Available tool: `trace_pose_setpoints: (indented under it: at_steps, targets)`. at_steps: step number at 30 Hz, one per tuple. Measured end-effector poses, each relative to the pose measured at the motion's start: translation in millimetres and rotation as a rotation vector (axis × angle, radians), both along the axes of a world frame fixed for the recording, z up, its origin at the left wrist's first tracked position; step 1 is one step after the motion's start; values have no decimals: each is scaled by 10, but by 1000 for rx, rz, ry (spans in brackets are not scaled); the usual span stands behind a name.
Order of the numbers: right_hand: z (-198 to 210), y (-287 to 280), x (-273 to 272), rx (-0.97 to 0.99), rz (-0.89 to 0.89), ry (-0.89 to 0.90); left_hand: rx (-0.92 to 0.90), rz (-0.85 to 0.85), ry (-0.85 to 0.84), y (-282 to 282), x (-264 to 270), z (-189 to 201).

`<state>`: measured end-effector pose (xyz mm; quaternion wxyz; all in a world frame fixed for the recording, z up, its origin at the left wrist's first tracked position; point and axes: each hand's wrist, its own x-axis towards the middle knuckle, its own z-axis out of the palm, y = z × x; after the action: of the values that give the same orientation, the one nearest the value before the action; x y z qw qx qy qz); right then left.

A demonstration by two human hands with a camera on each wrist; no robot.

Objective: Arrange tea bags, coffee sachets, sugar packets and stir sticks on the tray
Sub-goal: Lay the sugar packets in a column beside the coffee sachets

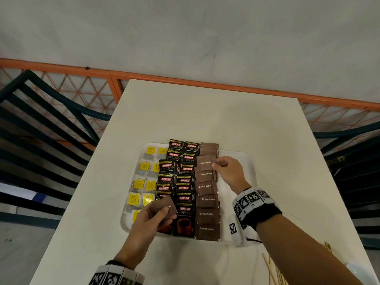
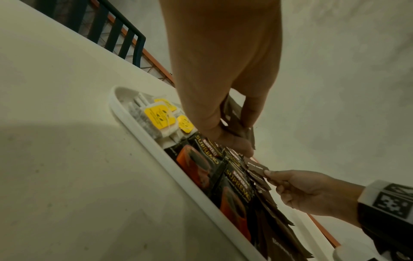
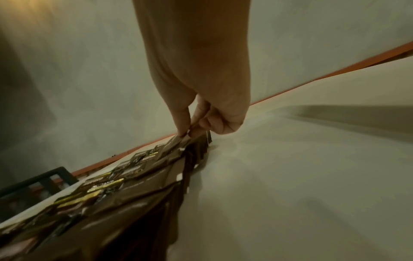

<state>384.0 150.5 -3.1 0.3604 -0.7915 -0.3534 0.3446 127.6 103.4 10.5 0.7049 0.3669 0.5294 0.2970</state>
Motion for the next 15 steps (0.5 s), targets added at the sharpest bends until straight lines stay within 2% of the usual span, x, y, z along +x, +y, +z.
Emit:
trace_pose_setpoints:
  at_steps: [4,7,10,13,15]
  targets:
    - [26,-33,-32,23,-29,-38,73,-61,74,-18,0,41]
    - [106,-82,-116,56,10,-160,118,-83,125,-13,18,70]
    - [310,-229,-322,57,251,-162,143,-101,172,-2,41,67]
    - [427,-425,-530,-65,624,50,150,-86,194,8,68,43]
    - [406,-539,-620,-133,739,162,152,-83,191,10,87,30]
